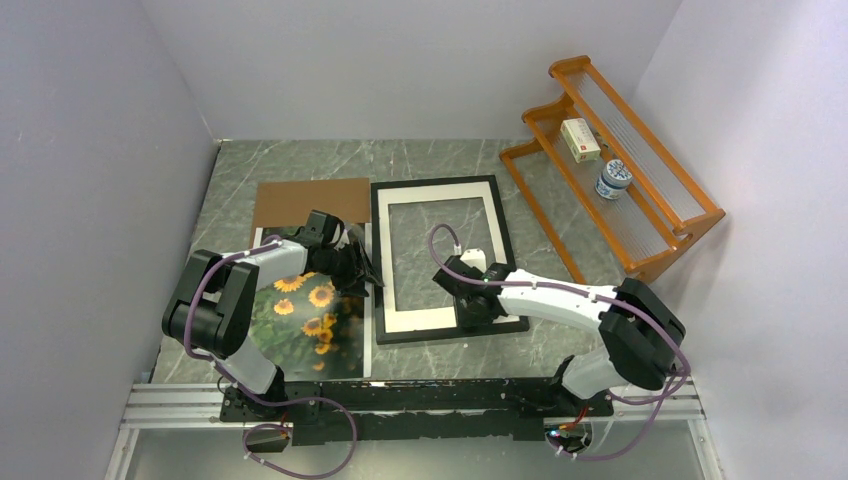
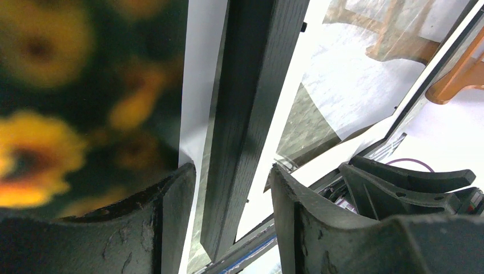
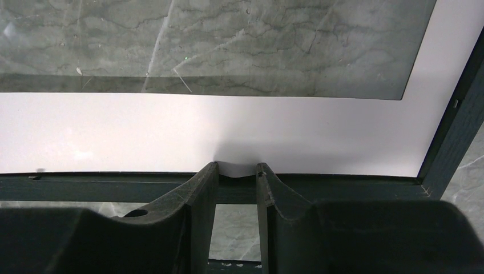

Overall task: Put the photo into the frame
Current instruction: Adjust the photo frame item on the photo frame.

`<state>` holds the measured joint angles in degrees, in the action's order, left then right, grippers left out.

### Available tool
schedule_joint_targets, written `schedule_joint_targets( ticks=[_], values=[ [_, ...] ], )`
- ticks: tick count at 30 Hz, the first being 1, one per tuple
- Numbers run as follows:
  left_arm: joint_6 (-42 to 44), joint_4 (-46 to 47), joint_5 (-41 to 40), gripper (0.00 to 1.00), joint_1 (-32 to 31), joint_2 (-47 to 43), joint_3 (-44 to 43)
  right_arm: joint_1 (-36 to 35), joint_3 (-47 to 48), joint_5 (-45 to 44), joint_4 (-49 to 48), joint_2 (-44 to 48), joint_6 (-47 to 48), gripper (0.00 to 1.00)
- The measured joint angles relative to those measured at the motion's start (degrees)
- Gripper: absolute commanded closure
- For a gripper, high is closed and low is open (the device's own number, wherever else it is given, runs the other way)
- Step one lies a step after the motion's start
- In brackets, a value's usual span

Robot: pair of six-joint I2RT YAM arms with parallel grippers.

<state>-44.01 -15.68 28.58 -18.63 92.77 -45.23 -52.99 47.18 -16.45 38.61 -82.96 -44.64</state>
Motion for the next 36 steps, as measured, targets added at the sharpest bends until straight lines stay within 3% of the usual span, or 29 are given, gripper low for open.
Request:
schedule_joint_targets(
  ticks=[23,31,36],
  values=[
    [0.0,0.2,0.02,0.43,0.0,0.0,0.13,-0.31,1.86,-4.87,-3.17,-2.97,0.96,0.62],
    [0.0,0.31,0.02,0.41,0.0,0.0,0.13,0.28,1.97,-3.63,-5.79,-2.49,7.3,0.46],
    [-0.09,0.92,0.28,0.38,-0.02,0.22,0.13,4.28,2.23,-1.7,-6.16,0.63,10.38,0.35]
  ],
)
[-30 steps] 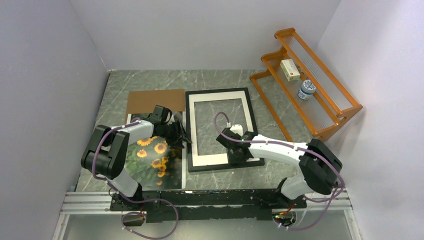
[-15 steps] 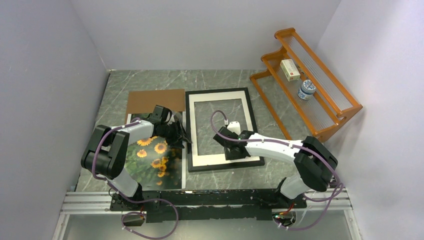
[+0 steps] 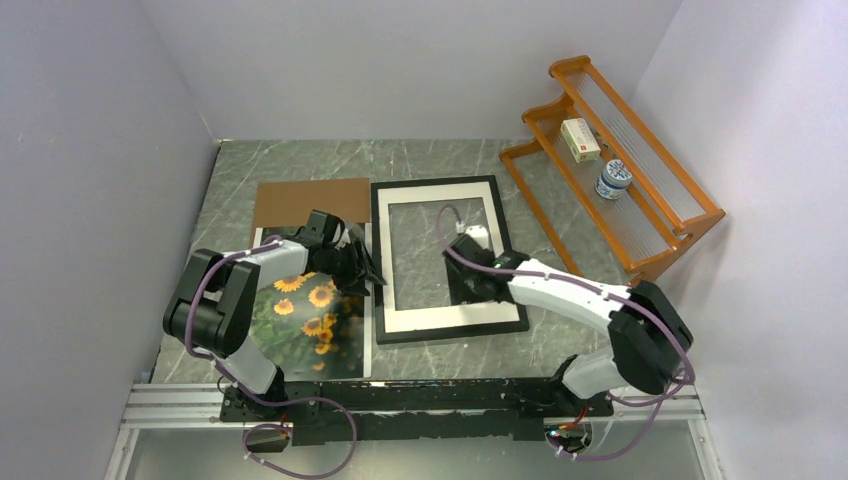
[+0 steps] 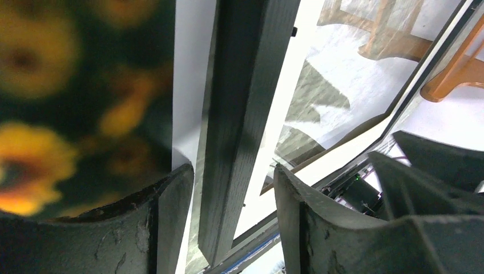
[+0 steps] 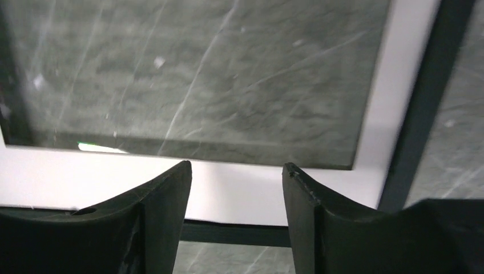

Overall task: Put the photo into the frame
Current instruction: Adjust the photo frame item on the photo frame, then move the photo frame to the center of the board.

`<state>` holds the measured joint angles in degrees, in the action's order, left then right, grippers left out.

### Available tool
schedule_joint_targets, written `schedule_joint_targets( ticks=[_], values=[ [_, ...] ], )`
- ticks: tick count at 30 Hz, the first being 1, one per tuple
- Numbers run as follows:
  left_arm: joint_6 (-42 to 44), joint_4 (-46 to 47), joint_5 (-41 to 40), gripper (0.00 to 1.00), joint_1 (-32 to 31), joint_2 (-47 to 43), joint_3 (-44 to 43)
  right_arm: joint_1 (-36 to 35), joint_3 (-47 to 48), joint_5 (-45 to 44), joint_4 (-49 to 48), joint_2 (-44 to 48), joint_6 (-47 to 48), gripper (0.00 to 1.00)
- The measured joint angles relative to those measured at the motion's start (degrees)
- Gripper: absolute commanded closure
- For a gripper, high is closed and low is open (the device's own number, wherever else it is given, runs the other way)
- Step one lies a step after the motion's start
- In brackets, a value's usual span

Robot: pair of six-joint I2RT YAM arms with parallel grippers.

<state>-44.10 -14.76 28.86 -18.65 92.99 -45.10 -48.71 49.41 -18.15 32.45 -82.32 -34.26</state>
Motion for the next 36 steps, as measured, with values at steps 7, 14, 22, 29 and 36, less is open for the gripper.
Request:
schedule_joint_targets(
  ticks=[7,14,22,29,36],
  values=[
    [-0.31,1.68,0.0,0.32,-1.22,2.51,-2.69,15.39,-1.2,0.68,-0.02,8.61,0.17,0.25],
    [-1.4,1.62,-0.48,0.3,-1.9,5.53,-5.88,29.7,-8.68,6.19,-0.66,12.59,0.35,0.2],
    [-1.62,-0.13,-3.19,0.27,-2.08,7.17,-9.27,33.38,-14.75,20.11,-3.48,12.87,1.64,0.19],
    [0.66,-2.82,-8.63,0.25,-1.97,8.76,-13.55,33.97,-19.12,29.73,-5.95,16.96,2.71,0.23],
    [4.02,-5.27,-16.33,0.23,-0.92,7.28,-14.19,27.74,-22.29,37.29,-7.48,19.98,1.79,0.29]
  ],
)
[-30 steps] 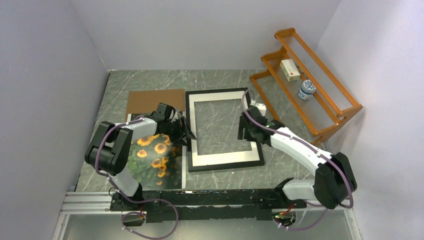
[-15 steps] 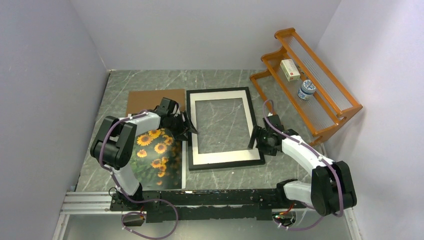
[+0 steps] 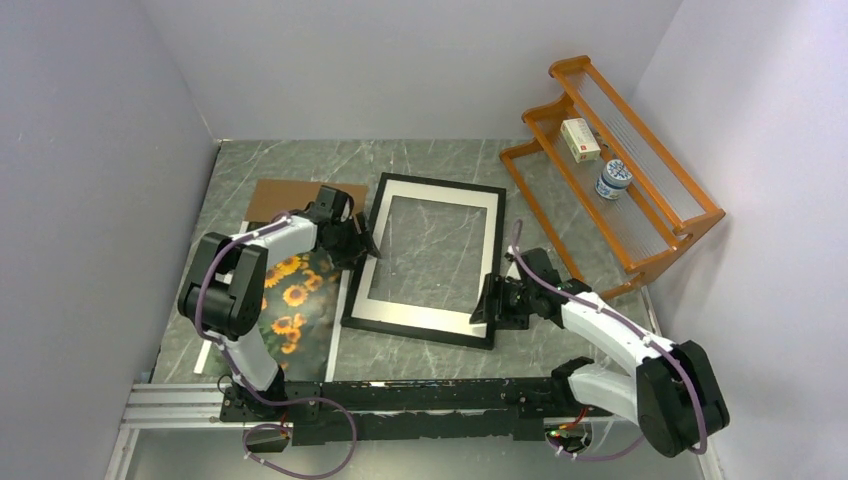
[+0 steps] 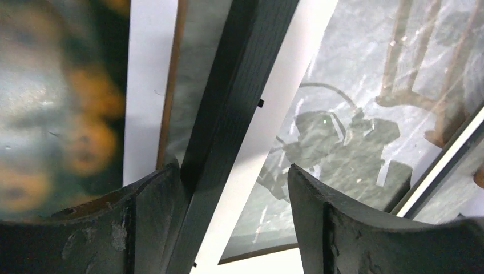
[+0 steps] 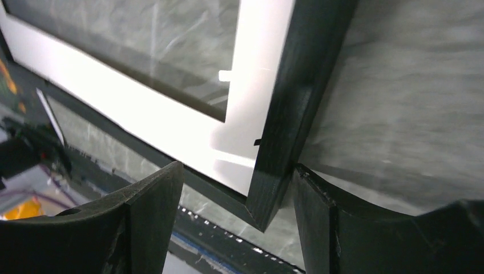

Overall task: Put the photo into the frame
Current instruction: Move the photo frame to the center of the board.

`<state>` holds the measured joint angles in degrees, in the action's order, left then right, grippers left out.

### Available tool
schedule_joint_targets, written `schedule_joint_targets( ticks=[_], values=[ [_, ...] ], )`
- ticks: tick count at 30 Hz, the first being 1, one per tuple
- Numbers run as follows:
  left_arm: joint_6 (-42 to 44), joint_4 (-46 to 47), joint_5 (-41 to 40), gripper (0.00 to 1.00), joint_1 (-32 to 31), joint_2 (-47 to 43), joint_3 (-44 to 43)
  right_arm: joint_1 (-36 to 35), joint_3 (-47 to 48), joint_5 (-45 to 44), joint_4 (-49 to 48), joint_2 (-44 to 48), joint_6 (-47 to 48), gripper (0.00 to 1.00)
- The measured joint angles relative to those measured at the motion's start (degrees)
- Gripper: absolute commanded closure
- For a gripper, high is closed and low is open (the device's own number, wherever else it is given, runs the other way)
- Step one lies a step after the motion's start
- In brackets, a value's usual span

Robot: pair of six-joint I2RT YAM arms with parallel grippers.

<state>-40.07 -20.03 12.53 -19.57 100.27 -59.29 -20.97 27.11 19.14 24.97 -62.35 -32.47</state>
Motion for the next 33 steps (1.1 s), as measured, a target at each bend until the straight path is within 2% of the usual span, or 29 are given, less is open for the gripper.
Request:
schedule_joint_targets(
  ticks=[4,7,14,17,20,27,30,33],
  values=[
    [1.01,-1.16,-1.99,0.22,2.6,-2.01,1.66,-6.45,-0.24,2.05,-2.03,-0.79,-1.75,0.28],
    [1.97,-3.06,-3.21,0.2,5.38,-3.5,2.54,-9.03,0.35,1.51,-2.54,-1.84,-2.69,0.23],
    [3.06,-8.33,-7.48,0.16,9.6,-7.58,2.58,-8.68,7.04,-12.37,3.23,-0.11,-4.17,0.21],
    [3.28,-10.49,-7.43,0.16,9.44,-10.6,2.45,-8.41,10.25,-14.67,3.28,1.44,-2.25,0.23],
    [3.26,-11.85,-6.32,0.18,9.35,-12.94,2.43,-8.41,13.51,-10.29,1.49,-0.59,2.6,0.27],
    [2.95,-14.34,-1.42,0.19,9.35,-17.22,6.78,-9.7,21.14,7.41,-4.0,-14.99,12.85,0.38],
    [2.67,-15.63,0.98,0.19,9.35,-18.47,9.66,-10.88,23.41,12.04,-3.98,-21.27,15.47,0.45],
    [1.88,-16.72,2.64,0.2,9.35,-19.52,11.89,-12.26,26.12,14.51,-3.41,-27.06,17.27,0.46]
  ],
)
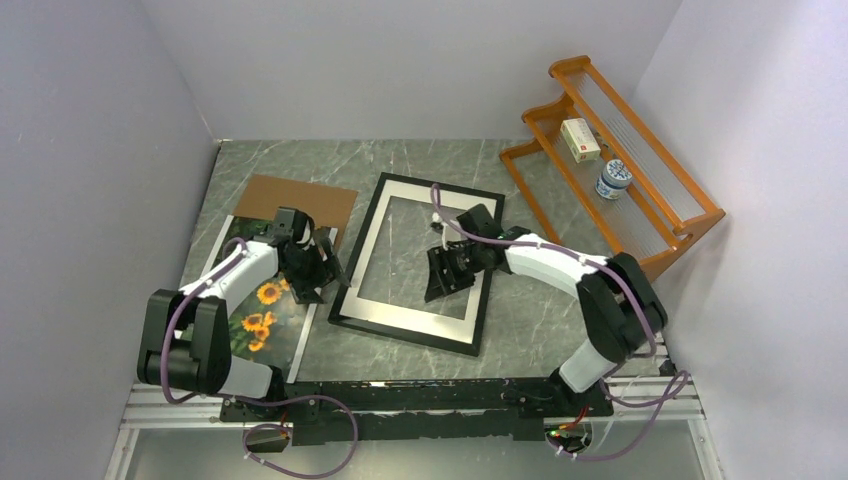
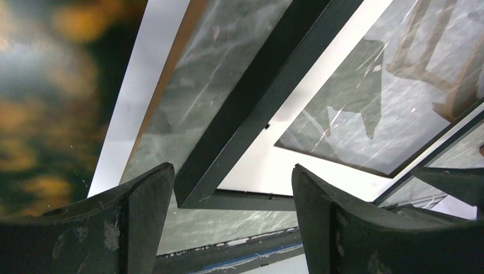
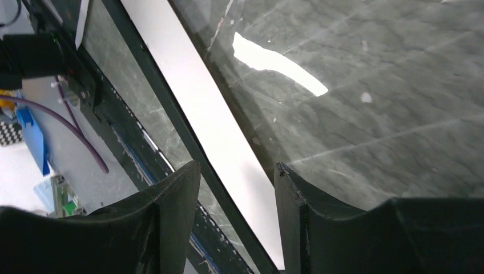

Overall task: Put the photo into the frame
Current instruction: Move the photo frame to the center of the board, then adjust the photo frame item on the photo frame.

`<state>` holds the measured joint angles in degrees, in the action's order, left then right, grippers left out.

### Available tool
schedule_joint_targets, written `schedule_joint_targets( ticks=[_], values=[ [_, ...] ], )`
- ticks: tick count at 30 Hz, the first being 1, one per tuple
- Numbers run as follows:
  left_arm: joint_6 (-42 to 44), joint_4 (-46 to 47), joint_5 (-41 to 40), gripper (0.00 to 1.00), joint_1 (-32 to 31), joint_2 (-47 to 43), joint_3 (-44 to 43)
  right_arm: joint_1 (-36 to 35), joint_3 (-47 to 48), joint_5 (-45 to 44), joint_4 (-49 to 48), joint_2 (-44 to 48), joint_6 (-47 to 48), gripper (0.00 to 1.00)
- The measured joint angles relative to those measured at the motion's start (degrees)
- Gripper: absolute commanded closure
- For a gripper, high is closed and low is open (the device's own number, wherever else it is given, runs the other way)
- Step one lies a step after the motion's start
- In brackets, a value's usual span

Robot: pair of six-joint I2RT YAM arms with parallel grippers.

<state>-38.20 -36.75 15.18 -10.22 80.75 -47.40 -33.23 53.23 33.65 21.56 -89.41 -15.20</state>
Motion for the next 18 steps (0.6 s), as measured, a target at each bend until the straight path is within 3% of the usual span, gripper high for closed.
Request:
schedule_joint_targets(
  ticks=[18],
  values=[
    [-0.42,-1.46,2.21,0.2,0.0,-1.42,3.5,-4.11,4.24,3.89,5.22,-10.78,4.87,0.49]
  ],
)
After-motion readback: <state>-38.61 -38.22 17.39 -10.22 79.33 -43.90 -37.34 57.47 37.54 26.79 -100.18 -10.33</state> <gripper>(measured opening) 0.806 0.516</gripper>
